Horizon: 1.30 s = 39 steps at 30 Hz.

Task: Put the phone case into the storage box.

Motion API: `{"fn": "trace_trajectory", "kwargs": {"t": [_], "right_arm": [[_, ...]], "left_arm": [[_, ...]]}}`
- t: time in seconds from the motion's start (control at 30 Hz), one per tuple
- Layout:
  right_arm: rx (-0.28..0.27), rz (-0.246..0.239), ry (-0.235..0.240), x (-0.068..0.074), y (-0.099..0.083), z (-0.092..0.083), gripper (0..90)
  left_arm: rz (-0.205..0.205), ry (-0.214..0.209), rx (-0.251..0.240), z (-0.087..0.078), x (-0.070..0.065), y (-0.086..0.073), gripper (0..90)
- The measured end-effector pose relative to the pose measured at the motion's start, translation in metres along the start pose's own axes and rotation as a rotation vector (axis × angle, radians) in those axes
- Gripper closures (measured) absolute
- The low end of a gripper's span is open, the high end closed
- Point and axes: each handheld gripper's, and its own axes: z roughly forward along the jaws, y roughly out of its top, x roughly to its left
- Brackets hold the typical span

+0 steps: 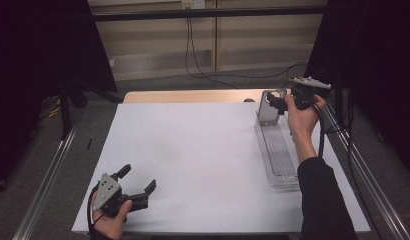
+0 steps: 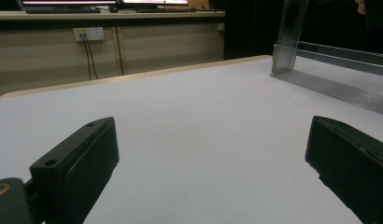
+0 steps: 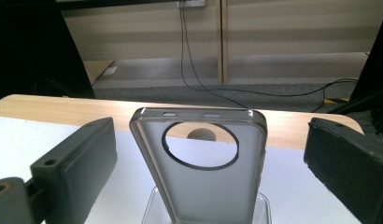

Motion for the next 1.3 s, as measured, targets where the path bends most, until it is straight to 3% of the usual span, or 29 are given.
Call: {"fn": "trace_trajectory", "kwargs": {"t": [0.53, 0.73, 0.87, 0.97, 1.1, 1.17, 1.3], "right_arm": [[0.007, -0.059, 0.038, -0.005, -0.021, -0.021, 2.7], [-0.035, -0.074, 0.06, -0.004, -0.025, -0.035, 3.3], [-0.038, -0.092, 0.078, -0.004, -0.03, -0.04, 3.7], [-0.049, -0.088, 0.095, -0.004, -0.035, -0.042, 4.3], [-0.052, -0.079, 0.106, -0.006, -0.044, -0.044, 3.3], [-0.057, -0.077, 0.115, -0.007, -0.047, -0.046, 3.3], [-0.071, -0.08, 0.135, -0.007, -0.052, -0.053, 1.9]], "left_arm": [[0.006, 0.009, -0.006, -0.001, -0.001, 0.001, 2.6], [-0.032, 0.009, -0.016, -0.001, 0.001, 0.0, 2.7], [-0.008, 0.011, -0.016, -0.002, 0.0, 0.001, 2.7], [-0.021, 0.011, -0.017, -0.002, 0.0, 0.001, 2.7], [-0.002, 0.011, -0.015, -0.002, 0.0, 0.002, 2.7], [-0.016, 0.009, -0.017, -0.002, -0.001, 0.001, 2.7], [-0.007, 0.014, -0.013, -0.001, 0.0, 0.001, 2.7]]}}
